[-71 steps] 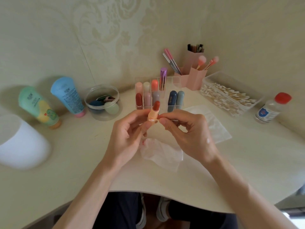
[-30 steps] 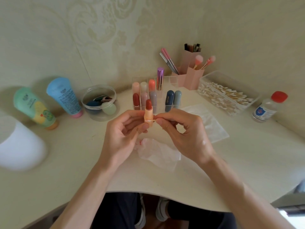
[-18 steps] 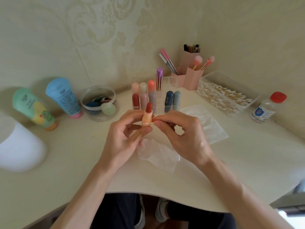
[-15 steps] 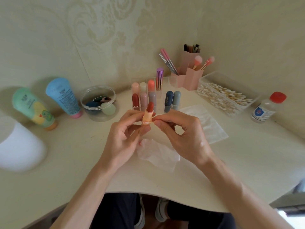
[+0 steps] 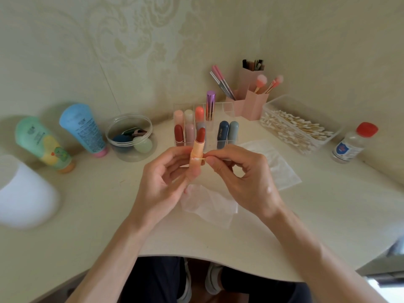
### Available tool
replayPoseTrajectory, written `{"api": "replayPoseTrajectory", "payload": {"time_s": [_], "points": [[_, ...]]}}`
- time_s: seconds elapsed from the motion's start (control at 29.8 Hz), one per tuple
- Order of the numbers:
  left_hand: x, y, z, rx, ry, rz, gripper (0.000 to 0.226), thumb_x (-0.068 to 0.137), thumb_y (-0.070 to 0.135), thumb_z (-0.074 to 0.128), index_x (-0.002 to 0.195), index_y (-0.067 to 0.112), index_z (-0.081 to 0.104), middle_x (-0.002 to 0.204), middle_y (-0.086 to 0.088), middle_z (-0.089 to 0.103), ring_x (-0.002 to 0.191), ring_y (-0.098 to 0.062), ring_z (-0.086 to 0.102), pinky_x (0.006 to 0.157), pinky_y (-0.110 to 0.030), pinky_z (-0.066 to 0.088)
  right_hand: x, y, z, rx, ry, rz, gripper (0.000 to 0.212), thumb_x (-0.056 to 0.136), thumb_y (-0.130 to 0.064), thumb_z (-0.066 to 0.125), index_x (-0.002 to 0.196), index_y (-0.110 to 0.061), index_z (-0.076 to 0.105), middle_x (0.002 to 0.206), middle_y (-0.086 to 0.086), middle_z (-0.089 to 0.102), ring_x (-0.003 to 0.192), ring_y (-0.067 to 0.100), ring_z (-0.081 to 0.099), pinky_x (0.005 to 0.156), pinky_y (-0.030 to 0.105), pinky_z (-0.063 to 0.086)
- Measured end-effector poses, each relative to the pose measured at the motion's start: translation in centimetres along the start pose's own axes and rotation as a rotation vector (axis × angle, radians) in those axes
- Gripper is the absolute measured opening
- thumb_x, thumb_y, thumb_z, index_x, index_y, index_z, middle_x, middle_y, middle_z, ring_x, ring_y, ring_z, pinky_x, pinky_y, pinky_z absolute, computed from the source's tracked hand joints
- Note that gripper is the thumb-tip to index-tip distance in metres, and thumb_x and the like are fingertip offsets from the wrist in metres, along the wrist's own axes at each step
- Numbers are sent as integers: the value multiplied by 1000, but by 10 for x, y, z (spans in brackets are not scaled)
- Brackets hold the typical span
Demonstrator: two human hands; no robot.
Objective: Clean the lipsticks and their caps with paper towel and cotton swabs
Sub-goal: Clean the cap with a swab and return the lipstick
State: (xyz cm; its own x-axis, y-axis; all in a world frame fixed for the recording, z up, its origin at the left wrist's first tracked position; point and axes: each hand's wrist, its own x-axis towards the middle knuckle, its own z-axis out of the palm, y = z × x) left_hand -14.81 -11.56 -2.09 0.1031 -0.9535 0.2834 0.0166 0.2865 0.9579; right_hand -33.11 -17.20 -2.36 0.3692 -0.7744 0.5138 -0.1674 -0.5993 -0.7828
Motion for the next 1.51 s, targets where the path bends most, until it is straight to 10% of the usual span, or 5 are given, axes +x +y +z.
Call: {"api": "replayPoseTrajectory", "payload": {"time_s": [1.51], "points": [[8, -16, -4, 108, 72, -1, 26, 86, 13, 75, 111, 13, 76, 112, -1, 73, 98, -25, 72, 84, -26, 56, 4, 1, -6, -186, 181, 45, 7, 98, -14, 73, 98, -13, 80, 84, -5, 73, 71, 13, 62, 67, 19, 45]]}}
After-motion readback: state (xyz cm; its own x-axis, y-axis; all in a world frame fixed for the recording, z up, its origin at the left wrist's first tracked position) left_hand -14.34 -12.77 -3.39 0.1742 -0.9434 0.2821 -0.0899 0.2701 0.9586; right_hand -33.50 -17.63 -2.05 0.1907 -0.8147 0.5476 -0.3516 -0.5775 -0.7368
